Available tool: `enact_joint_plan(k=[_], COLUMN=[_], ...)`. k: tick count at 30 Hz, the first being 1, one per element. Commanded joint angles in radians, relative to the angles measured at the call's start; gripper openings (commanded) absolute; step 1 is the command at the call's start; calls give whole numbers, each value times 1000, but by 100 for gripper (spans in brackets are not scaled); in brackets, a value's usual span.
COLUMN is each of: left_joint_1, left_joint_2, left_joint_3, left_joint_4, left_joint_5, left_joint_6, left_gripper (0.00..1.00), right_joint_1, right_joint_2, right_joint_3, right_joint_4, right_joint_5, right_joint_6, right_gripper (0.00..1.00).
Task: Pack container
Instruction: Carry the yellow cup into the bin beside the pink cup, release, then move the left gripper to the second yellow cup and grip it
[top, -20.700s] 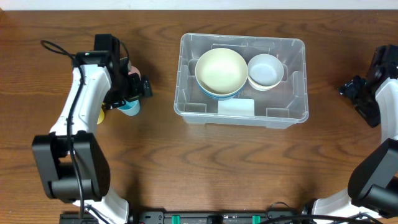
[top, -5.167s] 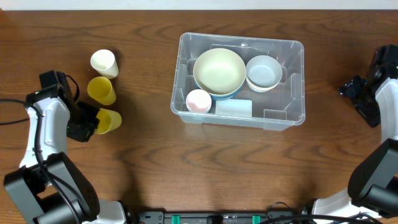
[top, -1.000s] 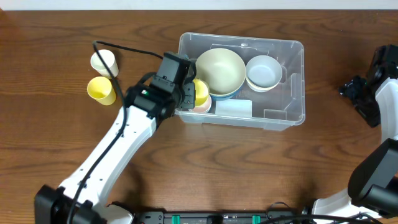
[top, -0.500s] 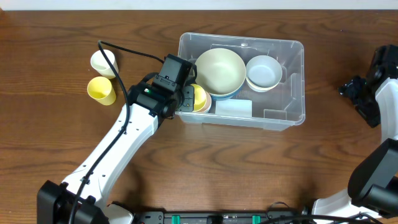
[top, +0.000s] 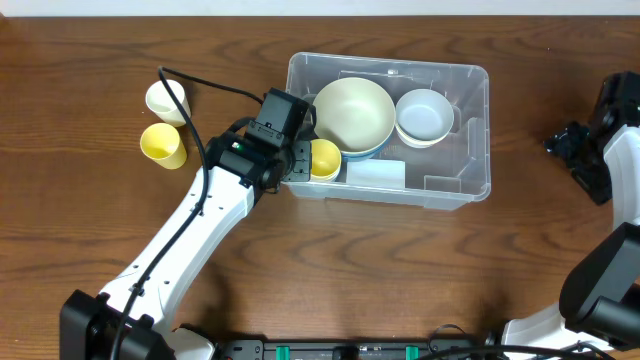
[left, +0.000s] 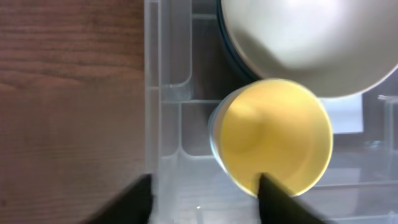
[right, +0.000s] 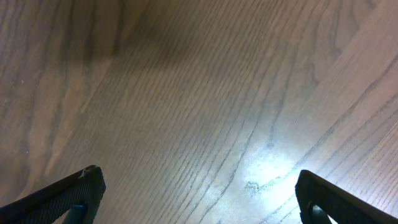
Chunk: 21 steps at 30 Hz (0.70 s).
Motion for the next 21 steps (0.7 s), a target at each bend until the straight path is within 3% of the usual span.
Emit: enact_joint_plan(k=[1,4,9,16,21], left_joint_1=[6,35,156,432,608], left_joint_2=[-2,-2,-2,-2,11], left_joint_3=[6,15,31,31,31], left_joint_4=[29,60,69,68,67], left_joint_5=[-32,-107,-231,-227,-148], left_joint_6=[-3,-6,-76,-145,-179], left_gripper=[76,98,98,98,98], right_joint_1=[-5,-5,-5,-5,-5], right_joint_2=[3,3,3,3,3], right_joint_3=[-2,-2,-2,-2,-2], right_joint_4=[-1,-1,-1,-1,-1], right_joint_5=[9,9,9,9,9], right_joint_6=[14,14,14,14,14], right_gripper=[99,99,99,99,99])
